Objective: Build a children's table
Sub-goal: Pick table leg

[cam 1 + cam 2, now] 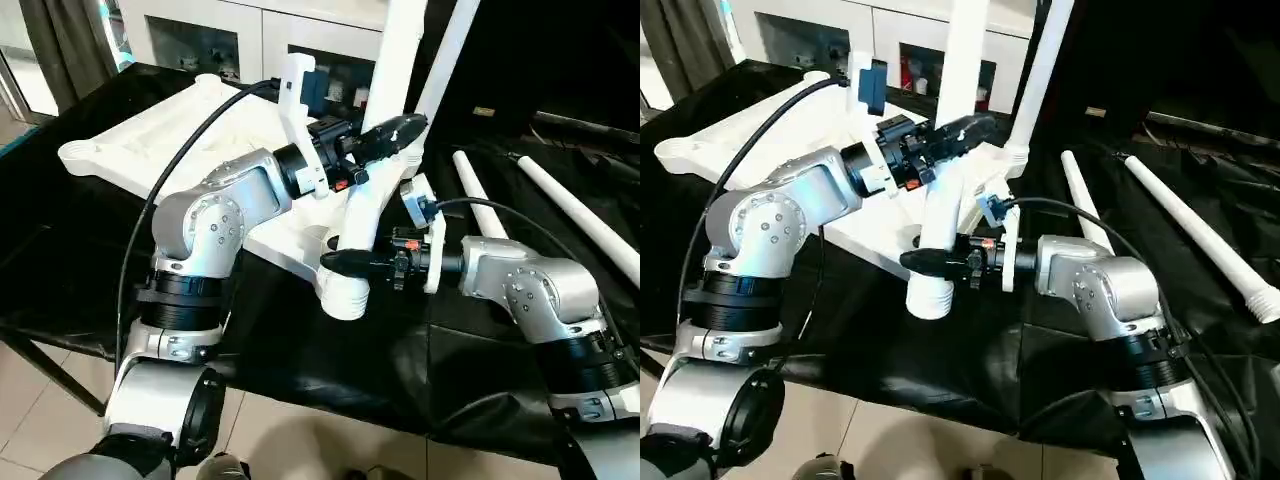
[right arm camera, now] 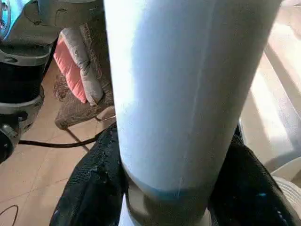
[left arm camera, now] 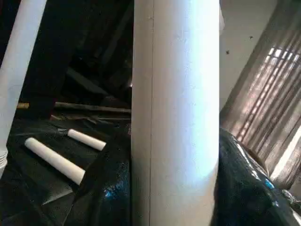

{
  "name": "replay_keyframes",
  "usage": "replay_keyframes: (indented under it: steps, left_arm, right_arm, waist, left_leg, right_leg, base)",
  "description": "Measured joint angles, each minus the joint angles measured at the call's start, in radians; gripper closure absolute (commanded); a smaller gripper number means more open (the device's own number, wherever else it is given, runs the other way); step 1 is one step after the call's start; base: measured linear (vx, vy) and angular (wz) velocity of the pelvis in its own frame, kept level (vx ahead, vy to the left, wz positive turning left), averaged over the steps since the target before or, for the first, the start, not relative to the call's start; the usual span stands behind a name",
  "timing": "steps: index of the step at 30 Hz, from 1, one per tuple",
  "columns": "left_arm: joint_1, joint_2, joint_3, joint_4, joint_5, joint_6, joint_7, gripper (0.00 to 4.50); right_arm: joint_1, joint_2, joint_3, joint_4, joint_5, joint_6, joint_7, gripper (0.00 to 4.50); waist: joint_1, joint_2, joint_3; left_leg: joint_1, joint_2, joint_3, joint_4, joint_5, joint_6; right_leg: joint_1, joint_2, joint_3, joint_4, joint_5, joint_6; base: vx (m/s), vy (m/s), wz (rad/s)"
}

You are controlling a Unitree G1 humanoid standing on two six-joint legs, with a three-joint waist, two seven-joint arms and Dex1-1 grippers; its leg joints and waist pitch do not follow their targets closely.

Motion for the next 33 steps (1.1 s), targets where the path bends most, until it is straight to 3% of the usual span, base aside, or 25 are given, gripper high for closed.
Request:
replay_keyframes:
  steps: [8,9,14,33]
  left_arm:
    - [0.0,-0.007,0.007,0.003,-0.006,0.0,0.009,2.74]
    - [0.0,-0.006,0.008,0.003,-0.006,0.0,0.009,2.74]
    - [-0.005,-0.008,0.022,0.002,-0.007,-0.002,0.015,2.74]
    - [-0.005,0.002,0.001,-0.016,-0.008,0.002,-0.018,2.74]
  right_arm:
    - [0.005,0.009,-0.005,0.001,-0.001,-0.012,-0.005,2.61]
    - [0.006,0.011,-0.005,0.001,-0.001,-0.015,-0.007,2.05]
    - [0.011,0.022,-0.004,0.003,-0.006,-0.023,-0.016,1.68]
    - [0.01,0.026,-0.004,0.009,-0.009,-0.033,-0.017,1.65]
  waist:
    - [0.0,0.0,0.0]
    - [0.0,0.0,0.0]
    - [0.001,0.0,0.0]
    - [0.001,0.0,0.0]
  left_leg:
    - [0.0,0.0,0.0,0.0,0.0,0.0]
    - [0.0,0.0,0.0,0.0,0.0,0.0]
    - [0.0,0.0,0.0,0.0,0.0,0.0]
    - [0.0,0.0,0.0,0.0,0.0,0.0]
  right_leg:
    - [0.0,0.0,0.0,0.0,0.0,0.0]
    - [0.0,0.0,0.0,0.0,0.0,0.0]
    - [0.0,0.0,0.0,0.0,0.0,0.0]
    - [0.0,0.0,0.0,0.0,0.0,0.0]
  base:
    - [0.0,0.0,0.0]
    - [0.0,0.0,0.0]
    - [0.0,0.0,0.0]
    - [0.0,0.0,0.0]
